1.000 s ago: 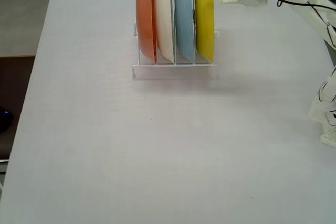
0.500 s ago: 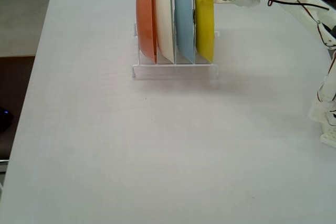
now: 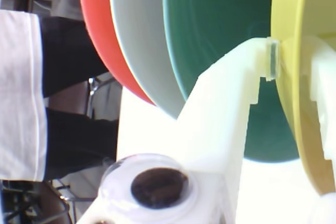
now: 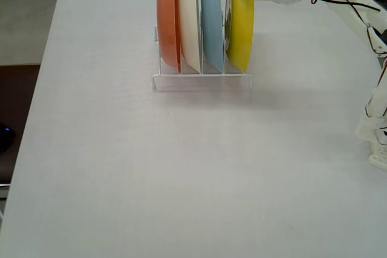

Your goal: Please take one of the plates.

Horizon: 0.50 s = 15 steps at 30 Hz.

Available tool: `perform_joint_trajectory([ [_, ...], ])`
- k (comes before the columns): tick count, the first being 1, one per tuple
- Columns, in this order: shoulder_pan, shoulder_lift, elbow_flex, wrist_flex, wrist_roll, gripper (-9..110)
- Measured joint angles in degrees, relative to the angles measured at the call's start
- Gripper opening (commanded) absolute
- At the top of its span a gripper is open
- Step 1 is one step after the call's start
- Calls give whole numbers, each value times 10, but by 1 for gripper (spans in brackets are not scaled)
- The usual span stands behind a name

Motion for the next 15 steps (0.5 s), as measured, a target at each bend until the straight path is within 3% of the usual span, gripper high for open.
perform_joint_trajectory([
  [15, 40, -14, -221, 105, 34, 0],
])
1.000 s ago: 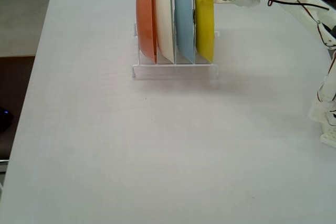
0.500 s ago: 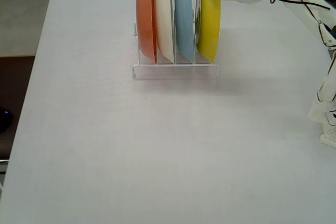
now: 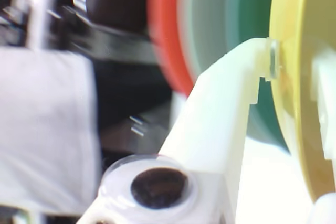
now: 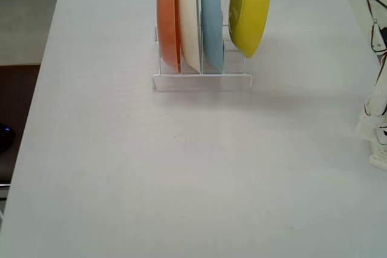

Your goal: Please take one of the plates.

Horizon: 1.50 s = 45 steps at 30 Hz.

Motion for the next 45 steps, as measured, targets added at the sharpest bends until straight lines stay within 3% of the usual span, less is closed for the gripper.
perform_joint_trajectory([
  [13, 33, 91, -58, 9, 62, 0],
  [20, -5, 160, -44, 14, 100, 0],
  [30, -164, 237, 59, 9, 198, 0],
  [39, -359, 296, 198, -48, 323, 0],
  [45, -445, 298, 242, -112, 356, 0],
])
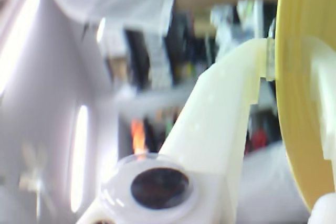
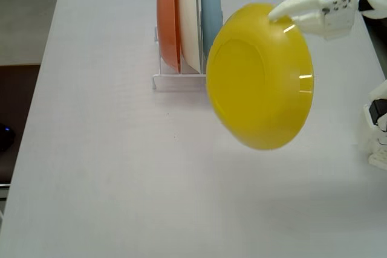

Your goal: Please take one of the plates.

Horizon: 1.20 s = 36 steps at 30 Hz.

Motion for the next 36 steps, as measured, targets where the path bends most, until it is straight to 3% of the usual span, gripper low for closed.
perform_joint_trajectory([
  [14, -46, -127, -10, -247, -70, 0],
  [36, -116, -324, -195, -460, -157, 0],
])
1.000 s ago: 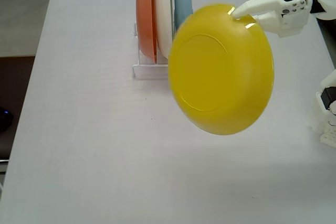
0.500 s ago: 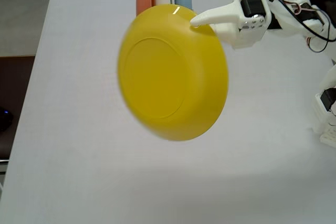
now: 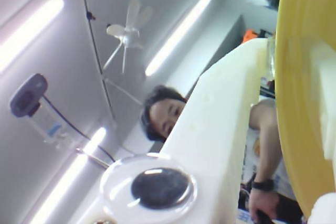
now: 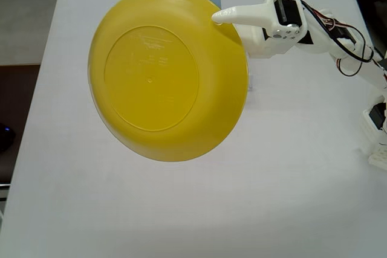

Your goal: Please take one of the plates.

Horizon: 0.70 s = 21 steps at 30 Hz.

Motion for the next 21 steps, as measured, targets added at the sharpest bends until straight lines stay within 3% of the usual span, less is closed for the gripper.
perform_joint_trajectory([
  [21, 3, 0, 0, 0, -5, 0],
])
